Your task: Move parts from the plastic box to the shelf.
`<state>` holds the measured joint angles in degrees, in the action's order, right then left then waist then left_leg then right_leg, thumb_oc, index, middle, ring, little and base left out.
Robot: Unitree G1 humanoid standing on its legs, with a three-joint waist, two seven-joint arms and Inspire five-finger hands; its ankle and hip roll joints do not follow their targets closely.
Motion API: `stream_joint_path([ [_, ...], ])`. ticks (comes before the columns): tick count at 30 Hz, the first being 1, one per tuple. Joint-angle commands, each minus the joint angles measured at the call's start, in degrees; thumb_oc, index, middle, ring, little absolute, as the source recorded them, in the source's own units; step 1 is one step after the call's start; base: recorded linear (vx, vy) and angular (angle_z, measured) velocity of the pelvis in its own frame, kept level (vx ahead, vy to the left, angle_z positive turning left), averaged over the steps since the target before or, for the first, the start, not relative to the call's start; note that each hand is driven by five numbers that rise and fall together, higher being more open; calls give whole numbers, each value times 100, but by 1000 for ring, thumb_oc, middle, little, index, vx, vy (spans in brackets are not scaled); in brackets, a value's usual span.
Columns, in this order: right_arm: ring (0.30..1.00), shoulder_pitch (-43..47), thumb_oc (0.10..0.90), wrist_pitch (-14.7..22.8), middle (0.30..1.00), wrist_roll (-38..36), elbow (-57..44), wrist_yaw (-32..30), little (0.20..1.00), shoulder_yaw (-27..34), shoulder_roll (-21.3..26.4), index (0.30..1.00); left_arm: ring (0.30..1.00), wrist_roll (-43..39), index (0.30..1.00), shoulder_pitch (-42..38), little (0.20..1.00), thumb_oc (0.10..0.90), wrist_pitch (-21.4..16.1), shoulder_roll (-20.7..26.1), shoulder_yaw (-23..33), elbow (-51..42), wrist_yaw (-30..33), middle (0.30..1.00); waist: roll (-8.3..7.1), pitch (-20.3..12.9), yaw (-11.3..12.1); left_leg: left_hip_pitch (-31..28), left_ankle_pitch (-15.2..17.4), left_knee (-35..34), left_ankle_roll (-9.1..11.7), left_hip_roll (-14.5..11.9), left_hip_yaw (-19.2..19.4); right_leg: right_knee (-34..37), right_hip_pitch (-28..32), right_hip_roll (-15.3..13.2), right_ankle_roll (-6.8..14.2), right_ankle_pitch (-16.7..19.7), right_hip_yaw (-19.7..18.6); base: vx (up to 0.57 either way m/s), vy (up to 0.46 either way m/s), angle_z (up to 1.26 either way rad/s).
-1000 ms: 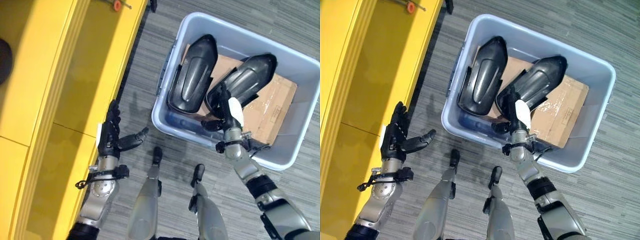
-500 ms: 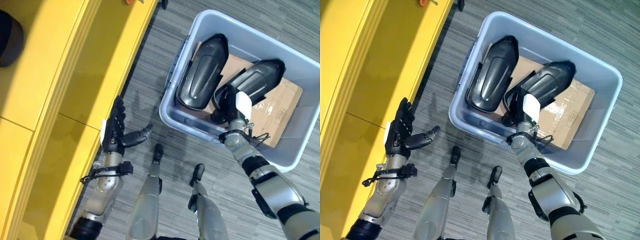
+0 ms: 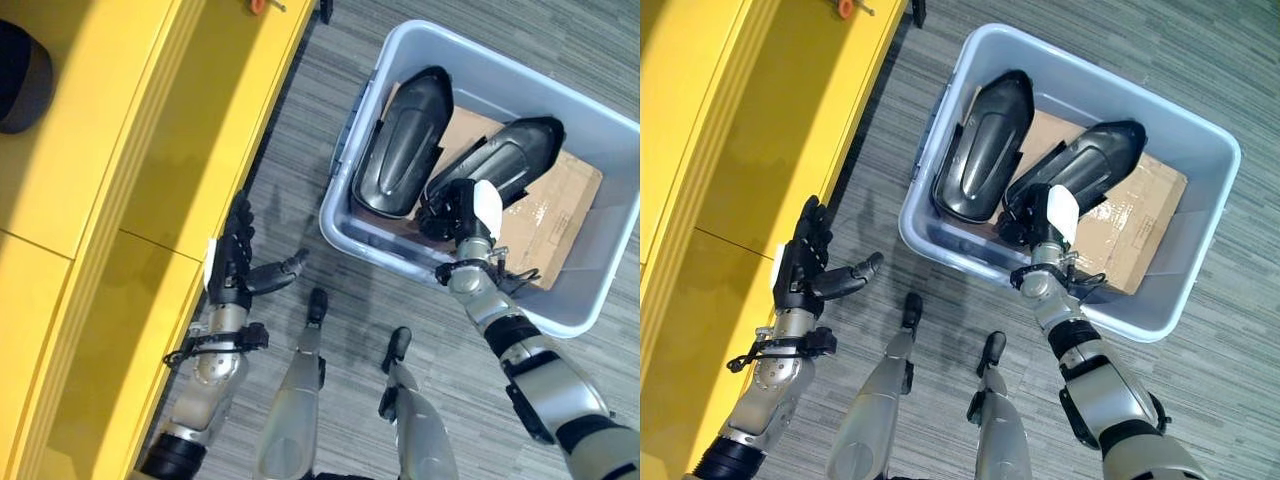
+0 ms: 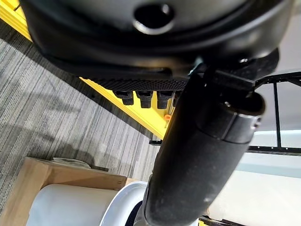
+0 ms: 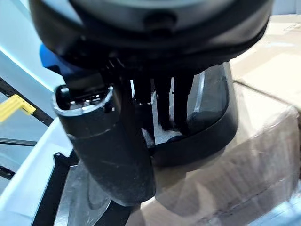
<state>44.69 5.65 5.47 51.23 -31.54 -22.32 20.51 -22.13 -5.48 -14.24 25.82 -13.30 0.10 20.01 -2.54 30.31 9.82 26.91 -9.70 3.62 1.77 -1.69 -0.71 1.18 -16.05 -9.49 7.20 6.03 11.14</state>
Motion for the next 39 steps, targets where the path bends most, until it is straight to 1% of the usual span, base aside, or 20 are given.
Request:
stream_joint_path([
  [1, 300, -595, 400, -138, 300, -96, 110, 418, 300, -252, -337, 300, 1000, 282, 1000, -84, 1000, 900, -536, 38, 86, -500, 160, 1000, 70, -54, 18, -91, 476, 338, 116, -293, -38, -86, 117, -389, 199, 95, -148, -9, -5, -3],
  [5, 300, -956, 400, -185, 300, 292, -591, 414, 300, -312, -194, 300, 1000, 387, 1000, -32, 1000, 900, -478, 79, 167, -467, 234, 1000, 8, -141, -62, -225, 489, 326, 119, -319, -41, -94, 213, -386, 202, 83, -148, -2, -5, -3],
  [7, 300, -1035, 400, -215, 300, 395, -745, 420, 300, -305, -141, 300, 1000, 413, 1000, -26, 1000, 900, -467, 96, 189, -457, 238, 1000, -7, -166, -74, -262, 494, 322, 120, -324, -44, -92, 245, -384, 202, 78, -137, 0, 0, 0],
  [8, 300, -1182, 400, -223, 300, 578, -1063, 430, 300, -257, -25, 300, 1000, 475, 1000, -13, 1000, 900, -446, 117, 239, -414, 247, 1000, -41, -229, -119, -331, 504, 316, 118, -335, -39, -98, 286, -372, 196, 63, -149, 11, -13, -5],
  [11, 300, -1457, 400, -278, 300, 831, -1583, 462, 300, -109, 179, 300, 1000, 540, 1000, 0, 1000, 900, -411, 152, 283, -355, 233, 1000, -102, -349, -172, -482, 518, 274, 116, -351, -36, -104, 387, -357, 192, 38, -165, 4, -5, -1],
  [12, 300, -1460, 400, -280, 300, 832, -1587, 463, 300, -107, 180, 300, 1000, 540, 1000, 1, 1000, 900, -411, 151, 281, -355, 233, 1000, -101, -348, -171, -485, 517, 272, 116, -351, -36, -103, 390, -357, 192, 38, -165, 0, 0, 0],
  [13, 300, -1647, 400, -283, 300, 966, -1970, 504, 300, 23, 339, 300, 1000, 576, 1000, 23, 1000, 900, -387, 181, 329, -326, 199, 1000, -147, -447, -218, -579, 523, 238, 118, -370, -35, -99, 456, -352, 194, 25, -163, 18, -30, -1],
  [18, 300, -2131, 400, -204, 300, 1194, -2870, 579, 300, 464, 717, 300, 1000, 626, 1000, 142, 1000, 900, -330, 259, 467, -306, 62, 1000, -253, -760, -364, -874, 524, 126, 118, -405, -5, -84, 648, -313, 200, -14, -187, 12, -11, 0],
  [19, 300, -2165, 400, -219, 300, 1199, -2908, 593, 300, 480, 725, 300, 1000, 625, 1000, 149, 1000, 900, -329, 257, 459, -309, 59, 1000, -251, -761, -355, -894, 520, 110, 119, -405, -2, -78, 661, -314, 200, -14, -187, 68, -26, -13],
  [20, 300, -2559, 400, -113, 300, 1377, -3455, 703, 300, 767, 941, 300, 1000, 636, 1000, 293, 1000, 900, -293, 307, 535, -252, -104, 1000, -323, -1027, -474, -1144, 517, -10, 123, -441, 39, -29, 832, -295, 207, -30, -230, 59, -20, -16],
  [21, 300, -2582, 400, -119, 300, 1380, -3477, 711, 300, 775, 944, 300, 1000, 634, 1000, 301, 1000, 900, -293, 306, 532, -254, -108, 1000, -323, -1032, -471, -1155, 514, -21, 123, -441, 40, -23, 840, -296, 208, -30, -229, 60, -38, -18],
  [25, 300, -2819, 400, -52, 300, 1645, -3862, 846, 300, 961, 1141, 300, 1000, 674, 1000, 496, 1000, 900, -277, 344, 660, -310, -260, 1000, -356, -1288, -537, -1375, 480, -200, 134, -483, 92, 61, 939, -254, 231, -15, -257, 30, -22, -10],
  [26, 300, -2836, 400, -57, 300, 1648, -3879, 854, 300, 966, 1143, 300, 1000, 673, 1000, 506, 1000, 900, -276, 343, 660, -315, -263, 1000, -355, -1294, -534, -1385, 475, -212, 135, -484, 96, 66, 943, -252, 231, -13, -259, 47, -12, -11],
  [27, 300, -2923, 400, -11, 300, 1784, -4069, 922, 300, 1052, 1260, 300, 1000, 701, 1000, 608, 1000, 900, -255, 362, 727, -341, -330, 1000, -361, -1439, -576, -1491, 452, -306, 142, -492, 126, 110, 986, -227, 243, -7, -289, 59, -15, -14],
  [29, 300, -3000, 400, 27, 300, 1925, -4310, 1010, 300, 1126, 1407, 300, 1000, 719, 1000, 707, 1000, 900, -242, 377, 787, -358, -401, 1000, -371, -1585, -601, -1606, 424, -411, 153, -509, 169, 139, 1038, -209, 249, -1, -312, 70, -15, -13],
  [31, 300, -3087, 400, 81, 300, 2027, -4494, 1102, 300, 1180, 1509, 300, 1000, 759, 1000, 794, 1000, 900, -228, 380, 844, -346, -469, 1000, -370, -1692, -631, -1704, 412, -484, 157, -522, 198, 141, 1088, -194, 250, -20, -327, 51, -8, -11],
  [32, 300, -3103, 400, 77, 300, 2030, -4511, 1112, 300, 1185, 1511, 300, 1000, 760, 1000, 803, 1000, 900, -227, 376, 845, -349, -473, 1000, -367, -1695, -631, -1715, 409, -495, 158, -523, 200, 142, 1093, -193, 249, -22, -328, 99, -23, -6],
  [33, 300, -3165, 400, 167, 300, 2228, -4810, 1258, 300, 1221, 1734, 300, 1000, 796, 1000, 898, 1000, 900, -212, 385, 921, -309, -553, 1000, -379, -1854, -670, -1844, 430, -513, 166, -546, 226, 121, 1170, -165, 243, -73, -354, 80, -18, -3],
  [39, 300, -3258, 400, 321, 300, 2431, -5375, 1516, 300, 1277, 2046, 300, 1000, 824, 1000, 1097, 1000, 900, -164, 356, 1009, -340, -688, 1000, -363, -2056, -729, -2095, 516, -515, 179, -590, 280, 50, 1336, -112, 217, -204, -422, 67, -21, -7],
])
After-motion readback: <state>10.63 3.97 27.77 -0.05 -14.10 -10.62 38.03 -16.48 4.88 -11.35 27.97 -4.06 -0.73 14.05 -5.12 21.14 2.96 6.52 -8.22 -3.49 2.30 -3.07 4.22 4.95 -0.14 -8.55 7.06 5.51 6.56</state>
